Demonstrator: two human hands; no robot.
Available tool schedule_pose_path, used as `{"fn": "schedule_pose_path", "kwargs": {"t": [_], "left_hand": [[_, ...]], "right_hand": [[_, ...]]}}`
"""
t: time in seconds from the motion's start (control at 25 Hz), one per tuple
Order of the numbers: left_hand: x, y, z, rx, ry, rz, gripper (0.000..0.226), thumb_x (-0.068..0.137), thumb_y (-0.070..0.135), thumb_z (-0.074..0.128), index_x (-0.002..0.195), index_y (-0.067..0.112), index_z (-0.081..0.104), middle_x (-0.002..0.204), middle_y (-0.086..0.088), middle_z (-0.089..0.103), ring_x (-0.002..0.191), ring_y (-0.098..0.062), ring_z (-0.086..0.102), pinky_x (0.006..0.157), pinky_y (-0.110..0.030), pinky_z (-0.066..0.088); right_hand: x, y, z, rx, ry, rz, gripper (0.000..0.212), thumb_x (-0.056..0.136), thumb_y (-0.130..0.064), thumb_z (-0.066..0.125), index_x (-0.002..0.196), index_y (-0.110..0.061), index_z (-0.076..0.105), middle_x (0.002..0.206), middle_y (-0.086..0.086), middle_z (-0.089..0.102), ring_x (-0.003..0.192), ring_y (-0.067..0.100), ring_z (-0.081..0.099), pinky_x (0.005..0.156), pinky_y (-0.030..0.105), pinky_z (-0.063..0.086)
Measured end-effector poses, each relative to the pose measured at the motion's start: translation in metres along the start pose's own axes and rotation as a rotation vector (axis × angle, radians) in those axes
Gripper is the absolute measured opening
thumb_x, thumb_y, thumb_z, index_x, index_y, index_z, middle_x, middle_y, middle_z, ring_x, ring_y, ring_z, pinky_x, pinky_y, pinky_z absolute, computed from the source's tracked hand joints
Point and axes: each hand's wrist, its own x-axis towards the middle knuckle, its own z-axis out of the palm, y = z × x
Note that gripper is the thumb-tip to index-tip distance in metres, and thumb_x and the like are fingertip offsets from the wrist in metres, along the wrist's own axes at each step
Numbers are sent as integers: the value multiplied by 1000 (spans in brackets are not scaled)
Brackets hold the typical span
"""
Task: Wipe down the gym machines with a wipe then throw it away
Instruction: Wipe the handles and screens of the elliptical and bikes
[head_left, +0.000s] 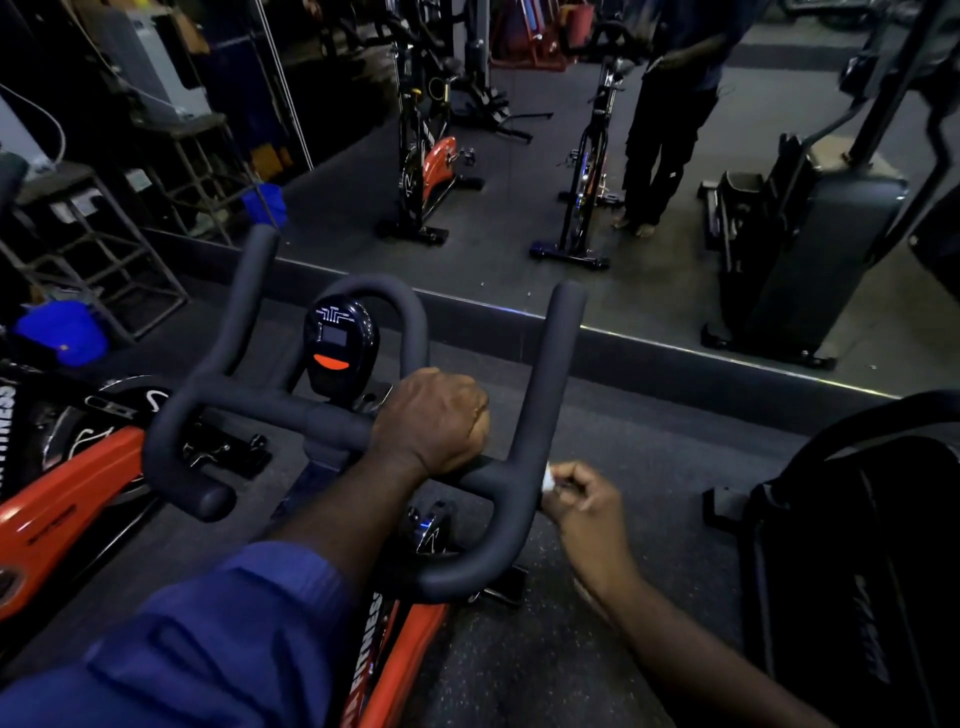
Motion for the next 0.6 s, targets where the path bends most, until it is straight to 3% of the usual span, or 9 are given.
{"fn": "schedule_pose_path", "kwargs": {"t": [0.08, 0.16, 0.24, 0.32, 0.36, 0.4, 0.52, 0.56, 0.6], "left_hand": [[1, -1, 3, -26, -2, -1, 34, 78, 31, 42, 57, 11, 61, 60, -8, 64, 50, -34, 59, 54, -34, 48], [-1, -1, 2, -28, 16, -7, 35, 78, 31, 42, 57, 11, 60, 60, -8, 64, 50, -34, 59, 54, -33, 48], [-2, -2, 0, -17, 44, 18, 35, 78, 31, 43, 55, 12, 60, 58, -6, 63, 48, -32, 59, 52, -31, 46], [-5, -3, 0, 1, 69, 40, 35, 78, 32, 44, 54, 12, 61, 57, -5, 62, 46, -30, 59, 50, -28, 45], [-5, -3, 1, 2, 65, 48, 36, 78, 32, 45, 54, 12, 62, 57, -5, 63, 46, -30, 59, 50, -28, 46], [-5, -3, 2, -4, 61, 55, 35, 78, 32, 46, 54, 12, 63, 58, -5, 63, 47, -30, 60, 52, -29, 47], [-6, -2, -2, -25, 58, 39, 37, 79, 32, 43, 56, 13, 65, 60, -4, 66, 51, -29, 63, 55, -29, 48], [-7, 0, -6, -11, 55, 36, 38, 82, 33, 43, 60, 13, 67, 64, -5, 69, 56, -30, 65, 57, -31, 48], [-7, 1, -11, 2, 16, 31, 39, 87, 32, 44, 69, 12, 71, 73, -6, 72, 65, -31, 68, 63, -33, 49]], "right_hand": [[29, -30, -3, 155, 225, -57, 15, 93, 6, 70, 95, -8, 70, 89, 7, 75, 82, 16, 66, 82, 39, 52], [44, -67, -6, -38, 279, -325, 14, 92, 0, 73, 98, -13, 72, 96, 2, 76, 88, 12, 70, 83, 32, 53], [33, -81, -3, -536, 115, -696, 16, 89, -4, 71, 99, -14, 77, 104, -3, 75, 99, 10, 69, 89, 24, 52], [10, -79, 6, -951, -270, -1000, 16, 87, -7, 65, 98, -10, 77, 104, 3, 69, 100, 18, 61, 89, 29, 50], [13, -83, 7, -1068, -415, -1053, 15, 87, -9, 63, 96, -9, 76, 101, 6, 67, 98, 22, 59, 86, 32, 49], [24, -93, 9, -1085, -436, -1059, 15, 88, -10, 61, 94, -9, 75, 99, 7, 66, 98, 24, 60, 87, 34, 50], [69, -131, 7, -1025, -90, -965, 16, 91, -5, 63, 97, -10, 77, 108, 7, 69, 108, 26, 65, 95, 41, 52], [72, -135, 5, -1056, -41, -968, 16, 89, -2, 64, 96, -10, 76, 109, 7, 68, 108, 27, 65, 95, 42, 52], [70, -132, 5, -1113, -117, -985, 17, 85, 0, 62, 93, -9, 75, 107, 7, 66, 105, 28, 64, 94, 40, 52]]}}
